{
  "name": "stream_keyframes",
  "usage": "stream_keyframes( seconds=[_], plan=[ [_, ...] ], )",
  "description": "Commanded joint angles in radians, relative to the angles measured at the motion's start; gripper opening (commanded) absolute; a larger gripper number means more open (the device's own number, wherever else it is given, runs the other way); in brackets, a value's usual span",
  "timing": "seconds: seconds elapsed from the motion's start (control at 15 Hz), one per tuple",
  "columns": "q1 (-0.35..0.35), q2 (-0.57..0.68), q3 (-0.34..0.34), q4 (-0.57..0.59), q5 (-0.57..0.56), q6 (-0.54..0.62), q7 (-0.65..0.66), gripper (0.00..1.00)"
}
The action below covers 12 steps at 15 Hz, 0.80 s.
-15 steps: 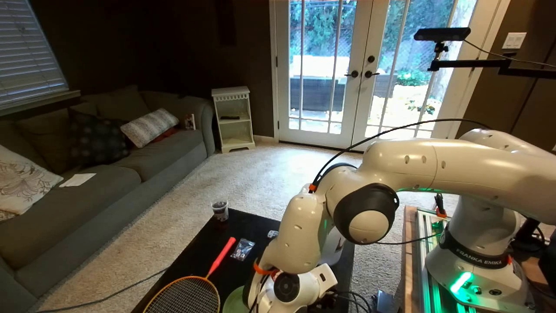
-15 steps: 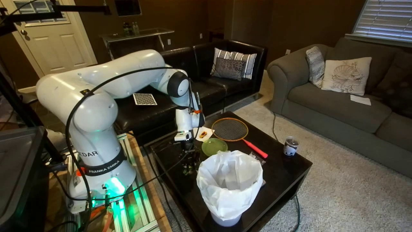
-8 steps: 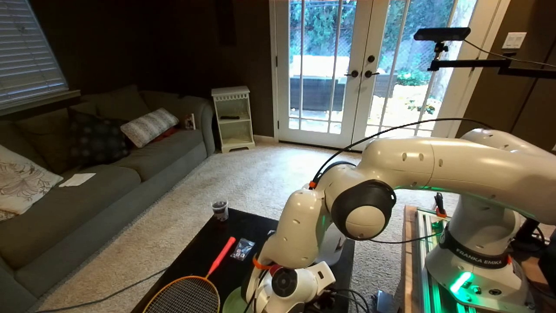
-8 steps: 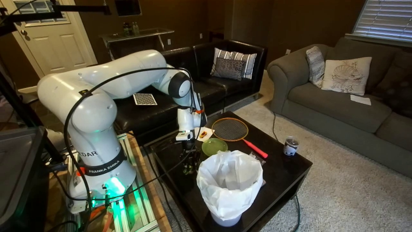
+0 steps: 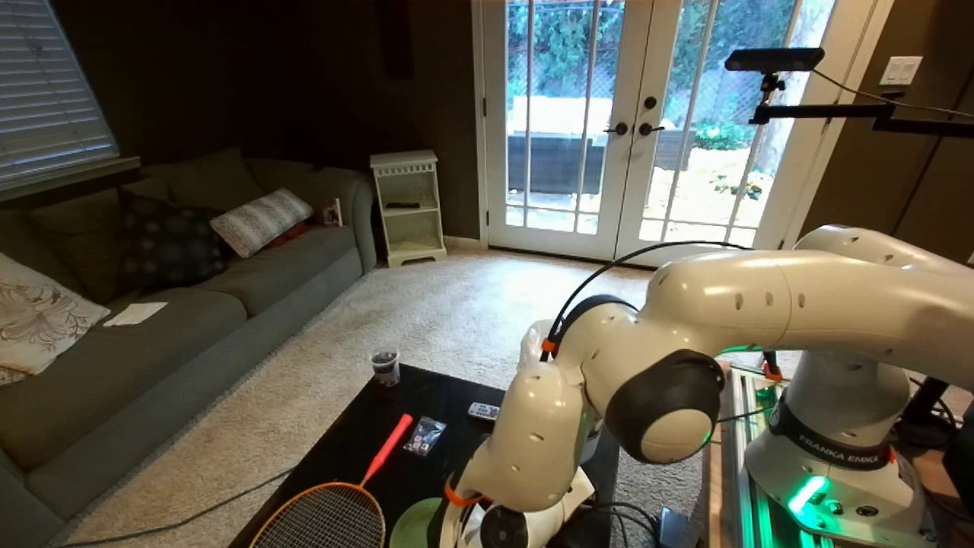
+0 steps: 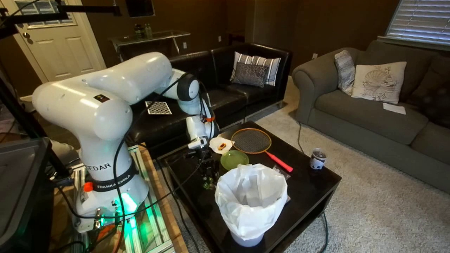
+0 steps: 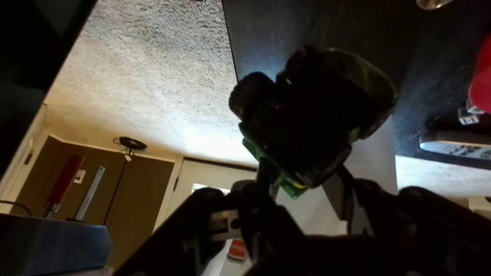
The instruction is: Pick up the green object and put it back down
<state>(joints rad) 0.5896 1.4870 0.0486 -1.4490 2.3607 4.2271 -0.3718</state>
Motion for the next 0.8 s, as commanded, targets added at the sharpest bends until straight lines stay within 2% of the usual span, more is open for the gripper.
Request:
stream_keyframes(
  seconds=[0.0,0.07,0.13,0.2,0.27,0.33,0.6,0.67,0.73],
  plan=[
    [0.166,0.001,-0.148,-0.067,0.073,-0.005,-0.013,0.13],
    [0.173,0.003,-0.141,-0.064,0.051,-0.009,-0.014,0.13],
    [0.150,0.004,-0.100,-0.045,-0.006,0.014,0.002,0.13],
    [0.081,-0.006,-0.008,-0.063,-0.133,0.030,0.071,0.13],
    [0.152,0.004,-0.074,-0.036,-0.055,-0.015,0.006,0.13],
    [0.069,-0.005,0.038,-0.039,-0.204,-0.025,0.087,0.13],
    [0.012,0.001,0.146,-0.020,-0.421,-0.165,0.134,0.13],
    [0.052,0.001,0.105,-0.002,-0.381,-0.246,0.094,0.13],
    [0.041,0.000,0.115,-0.004,-0.397,-0.285,0.093,0.13]
  ],
)
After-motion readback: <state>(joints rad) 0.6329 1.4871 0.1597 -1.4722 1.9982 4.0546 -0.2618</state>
